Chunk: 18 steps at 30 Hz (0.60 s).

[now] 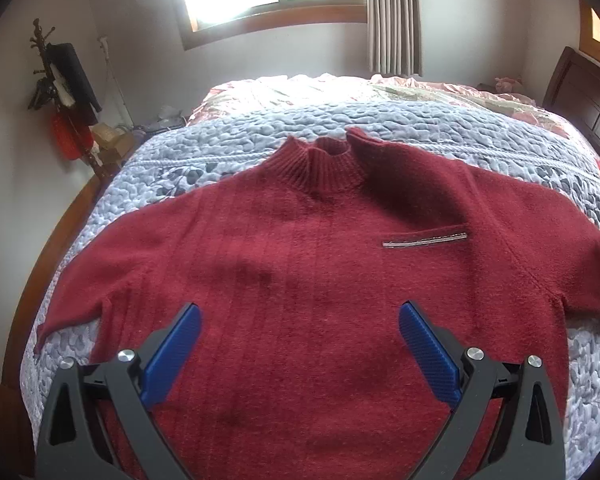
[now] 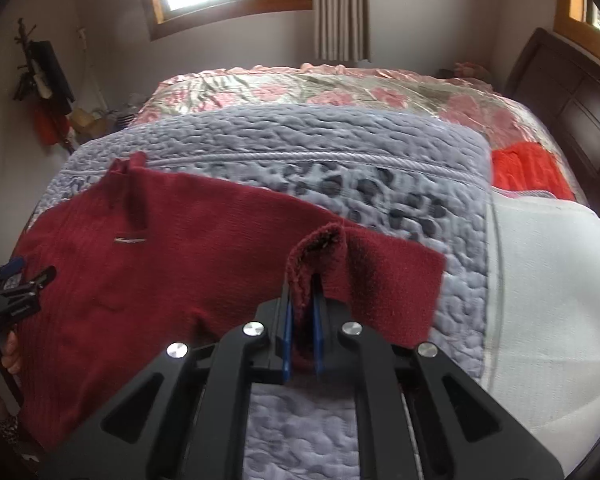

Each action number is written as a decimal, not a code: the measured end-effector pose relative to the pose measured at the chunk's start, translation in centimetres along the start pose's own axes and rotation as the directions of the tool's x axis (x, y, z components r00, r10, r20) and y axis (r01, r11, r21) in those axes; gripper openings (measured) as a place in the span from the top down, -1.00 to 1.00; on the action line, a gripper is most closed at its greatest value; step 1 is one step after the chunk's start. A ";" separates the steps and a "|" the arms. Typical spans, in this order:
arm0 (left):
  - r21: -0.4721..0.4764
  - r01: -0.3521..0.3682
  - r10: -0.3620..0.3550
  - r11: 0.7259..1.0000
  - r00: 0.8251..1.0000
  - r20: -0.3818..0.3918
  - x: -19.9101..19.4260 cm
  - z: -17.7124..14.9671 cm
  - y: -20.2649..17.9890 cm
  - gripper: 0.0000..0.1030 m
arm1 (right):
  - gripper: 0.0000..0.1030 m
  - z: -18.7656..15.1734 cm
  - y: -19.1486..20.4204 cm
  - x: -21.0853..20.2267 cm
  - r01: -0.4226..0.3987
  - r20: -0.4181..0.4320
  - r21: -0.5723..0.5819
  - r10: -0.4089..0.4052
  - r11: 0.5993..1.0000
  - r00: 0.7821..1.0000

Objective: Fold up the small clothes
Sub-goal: 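Carry the cuff with the right gripper across the sweater body, then release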

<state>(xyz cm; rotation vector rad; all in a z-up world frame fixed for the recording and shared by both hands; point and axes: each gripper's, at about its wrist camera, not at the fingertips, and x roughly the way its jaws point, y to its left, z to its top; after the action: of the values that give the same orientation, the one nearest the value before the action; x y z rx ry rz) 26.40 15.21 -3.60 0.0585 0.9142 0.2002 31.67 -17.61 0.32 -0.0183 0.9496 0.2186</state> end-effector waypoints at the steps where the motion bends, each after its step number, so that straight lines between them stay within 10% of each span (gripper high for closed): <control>1: -0.006 -0.006 0.006 1.000 1.000 -0.001 0.0 -0.1 0.7 -0.93 | 0.86 0.7 1.4 0.6 -0.018 -0.001 -0.018 0.018 1.000 1.000; 12: -0.040 -0.036 0.035 0.999 0.999 -0.026 1.0 -1.3 5.0 -0.93 | 0.85 1.5 13.3 8.9 -0.174 -0.125 -0.121 0.159 0.977 0.979; 18: -0.033 -0.029 0.028 0.999 0.999 -0.045 1.9 -1.5 4.7 -0.93 | 0.29 0.3 13.2 10.4 -0.318 -0.165 -0.035 0.308 0.948 0.937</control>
<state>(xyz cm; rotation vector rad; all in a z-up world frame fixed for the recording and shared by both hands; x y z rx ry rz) 25.70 20.16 -5.38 0.0363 0.9544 0.2442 35.24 -2.80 -6.84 0.0614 1.1015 0.5480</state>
